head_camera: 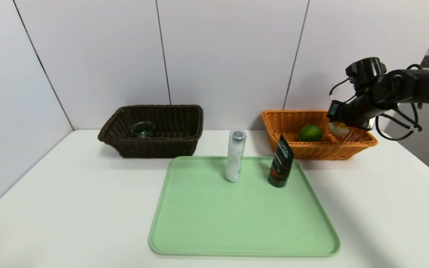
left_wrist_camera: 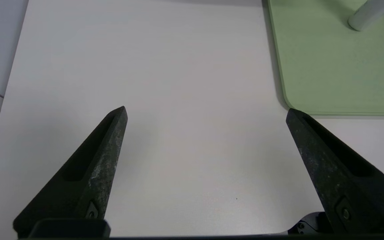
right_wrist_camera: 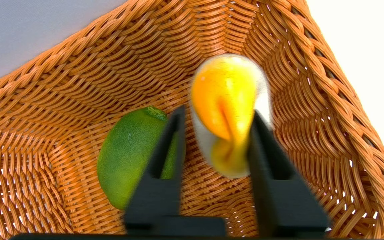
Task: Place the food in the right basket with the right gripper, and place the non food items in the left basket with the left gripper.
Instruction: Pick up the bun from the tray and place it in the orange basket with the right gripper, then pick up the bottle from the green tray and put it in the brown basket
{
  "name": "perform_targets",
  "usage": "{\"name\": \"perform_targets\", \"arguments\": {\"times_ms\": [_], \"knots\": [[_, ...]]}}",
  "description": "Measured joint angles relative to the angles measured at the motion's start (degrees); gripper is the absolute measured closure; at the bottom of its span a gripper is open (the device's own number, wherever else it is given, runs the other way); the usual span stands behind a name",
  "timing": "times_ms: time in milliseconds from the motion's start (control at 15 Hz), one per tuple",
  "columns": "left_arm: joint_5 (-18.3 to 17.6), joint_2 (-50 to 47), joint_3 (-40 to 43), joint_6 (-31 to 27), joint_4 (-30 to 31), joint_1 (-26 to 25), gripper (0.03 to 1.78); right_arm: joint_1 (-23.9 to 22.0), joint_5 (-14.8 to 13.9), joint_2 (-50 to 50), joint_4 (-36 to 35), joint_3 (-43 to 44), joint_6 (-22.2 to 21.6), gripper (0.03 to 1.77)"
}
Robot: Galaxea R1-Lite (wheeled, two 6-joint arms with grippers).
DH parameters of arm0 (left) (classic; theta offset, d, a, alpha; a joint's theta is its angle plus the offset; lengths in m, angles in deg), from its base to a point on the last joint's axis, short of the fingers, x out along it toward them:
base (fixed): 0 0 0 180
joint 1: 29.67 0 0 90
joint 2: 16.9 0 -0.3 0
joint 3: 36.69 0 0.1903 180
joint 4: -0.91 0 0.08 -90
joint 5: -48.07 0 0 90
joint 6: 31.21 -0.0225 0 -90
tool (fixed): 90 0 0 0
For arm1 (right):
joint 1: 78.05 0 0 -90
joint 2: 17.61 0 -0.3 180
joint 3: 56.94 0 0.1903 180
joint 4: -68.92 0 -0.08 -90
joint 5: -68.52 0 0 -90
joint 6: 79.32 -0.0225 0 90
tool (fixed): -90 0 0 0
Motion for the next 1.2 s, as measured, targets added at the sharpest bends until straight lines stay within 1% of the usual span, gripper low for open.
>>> {"name": "perform_targets", "arguments": {"times_ms": [67,200,400,667,800,1000,1067,1200], "knots": [[0.0,0.0,0.1,0.0,0.0,0.0,0.12,0.0,0.0,0.0,0.0,0.0,0.0,0.99],[0.0,0.0,0.1,-0.1,0.0,0.0,0.12,0.0,0.0,-0.1,0.0,0.0,0.1,0.79],[0.0,0.0,0.1,0.0,0.1,0.0,0.12,0.1,0.0,-0.4,0.2,0.0,0.1,0.56],[0.0,0.0,0.0,0.0,0.1,0.0,0.12,0.2,0.0,-1.6,0.0,0.2,0.1,0.38],[0.0,0.4,-0.7,0.0,0.6,0.0,0.12,0.6,0.0,-4.0,0.9,0.2,1.0,0.31],[-0.4,2.8,-2.9,0.4,1.2,0.0,0.12,2.3,0.4,-10.6,5.5,0.2,1.6,0.24],[-1.7,3.6,-3.2,0.4,2.0,0.1,0.12,3.2,0.9,-13.2,7.9,0.1,1.7,0.22],[-7.5,5.0,-3.0,0.8,6.5,0.1,0.12,5.8,1.9,-19.0,12.3,-0.2,1.8,0.19]]}}
